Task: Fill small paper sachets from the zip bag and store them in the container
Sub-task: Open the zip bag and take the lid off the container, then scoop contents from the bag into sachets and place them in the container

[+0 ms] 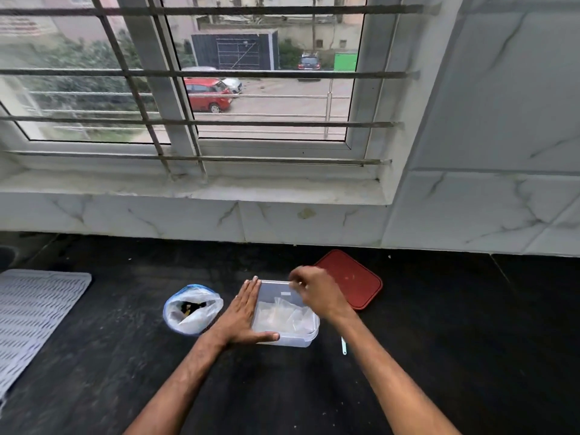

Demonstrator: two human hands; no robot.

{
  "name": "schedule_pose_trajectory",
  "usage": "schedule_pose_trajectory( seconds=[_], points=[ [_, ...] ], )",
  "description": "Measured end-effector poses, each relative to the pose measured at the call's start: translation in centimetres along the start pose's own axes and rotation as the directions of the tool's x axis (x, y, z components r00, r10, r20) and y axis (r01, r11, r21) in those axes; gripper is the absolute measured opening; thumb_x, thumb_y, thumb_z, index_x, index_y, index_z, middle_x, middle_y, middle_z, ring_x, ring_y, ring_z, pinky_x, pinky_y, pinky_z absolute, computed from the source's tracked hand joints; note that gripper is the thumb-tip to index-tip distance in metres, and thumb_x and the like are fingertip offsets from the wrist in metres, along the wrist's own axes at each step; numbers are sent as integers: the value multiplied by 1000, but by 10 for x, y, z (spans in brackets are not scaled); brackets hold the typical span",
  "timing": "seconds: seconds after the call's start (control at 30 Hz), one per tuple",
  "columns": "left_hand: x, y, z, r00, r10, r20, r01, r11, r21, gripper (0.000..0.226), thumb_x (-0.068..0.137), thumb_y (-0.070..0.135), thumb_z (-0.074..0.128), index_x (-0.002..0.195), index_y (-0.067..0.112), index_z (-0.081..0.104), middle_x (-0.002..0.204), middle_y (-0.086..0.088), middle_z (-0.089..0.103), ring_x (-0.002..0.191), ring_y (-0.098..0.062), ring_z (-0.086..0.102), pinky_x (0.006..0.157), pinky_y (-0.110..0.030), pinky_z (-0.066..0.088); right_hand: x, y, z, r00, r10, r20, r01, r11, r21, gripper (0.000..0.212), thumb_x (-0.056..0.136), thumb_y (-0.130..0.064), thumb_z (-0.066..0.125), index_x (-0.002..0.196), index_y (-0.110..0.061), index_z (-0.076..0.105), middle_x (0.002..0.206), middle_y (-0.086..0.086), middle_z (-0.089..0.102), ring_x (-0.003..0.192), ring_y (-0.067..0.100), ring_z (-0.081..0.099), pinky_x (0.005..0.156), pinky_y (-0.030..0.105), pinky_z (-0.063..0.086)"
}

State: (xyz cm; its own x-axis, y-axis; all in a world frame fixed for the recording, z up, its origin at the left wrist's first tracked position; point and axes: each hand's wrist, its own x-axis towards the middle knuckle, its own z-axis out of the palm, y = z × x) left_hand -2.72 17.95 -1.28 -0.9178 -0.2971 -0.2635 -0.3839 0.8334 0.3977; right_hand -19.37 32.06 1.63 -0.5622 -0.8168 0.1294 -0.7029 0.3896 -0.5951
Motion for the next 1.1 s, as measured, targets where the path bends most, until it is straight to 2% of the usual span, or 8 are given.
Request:
schedule_pose_trajectory(
  seconds=[0.13,0.27,0.47,0.57,0.67,0.8,0.97,1.1],
  points=[
    [0,3,3,998,-53,-16,53,999,11,149,45,103,22,151,7,-20,157,1,-29,144,-13,-28,119,-27,-11,2,-21,26,867,161,472,154,813,-561,40,83,-29,72,115,-7,63,114,14,67,109,31,61,88,37,50],
    [-2,0,10,996,-88,-33,88,996,20,147,45,103,17,152,9,-19,159,0,-27,146,-15,-25,124,-38,-2,-3,-21,39,849,216,482,199,715,-670,29,91,-8,54,118,-7,62,120,11,66,112,30,62,88,37,50],
    [0,4,-1,998,-67,-16,65,993,-102,125,68,88,39,153,13,-13,154,10,-24,144,-9,-20,123,-38,-3,0,-16,16,956,132,262,-22,923,-384,38,83,-12,66,119,-18,54,112,3,67,108,26,62,87,38,49],
    [5,5,-12,975,-127,-184,24,877,-479,60,97,44,52,148,18,35,150,11,31,143,-12,29,117,-33,28,-4,-17,2,977,116,181,-111,993,-33,51,77,-16,78,121,-24,54,103,-8,68,97,13,64,86,34,53],
    [1,7,-30,965,-140,-223,-43,753,-657,17,97,25,58,109,18,69,100,2,72,86,-19,69,73,-29,57,-10,-32,0,989,48,140,-77,975,209,51,76,-13,80,121,-21,56,104,-9,68,99,3,63,89,21,51],
    [-8,0,-41,966,-157,-204,-34,707,-706,5,90,14,66,92,9,67,84,-6,70,62,-19,69,51,-32,55,-9,-49,11,997,35,65,-49,973,224,44,76,-17,81,111,-27,57,106,-16,67,103,-3,61,92,22,51],
    [-18,-16,-53,865,-323,-384,43,810,-584,11,82,21,71,75,15,65,69,4,68,62,-8,63,51,-13,44,-9,-86,29,982,99,-159,-64,975,212,27,82,-35,74,103,-27,59,98,-13,63,92,4,59,81,29,53],
    [-24,-21,-61,859,-261,-441,-2,859,-512,14,80,24,73,73,18,63,66,6,67,63,-9,64,57,-25,51,-4,-120,42,977,206,-55,-201,977,71,33,83,-47,67,102,-28,49,89,-11,64,83,9,63,66,32,51]
  ],
)
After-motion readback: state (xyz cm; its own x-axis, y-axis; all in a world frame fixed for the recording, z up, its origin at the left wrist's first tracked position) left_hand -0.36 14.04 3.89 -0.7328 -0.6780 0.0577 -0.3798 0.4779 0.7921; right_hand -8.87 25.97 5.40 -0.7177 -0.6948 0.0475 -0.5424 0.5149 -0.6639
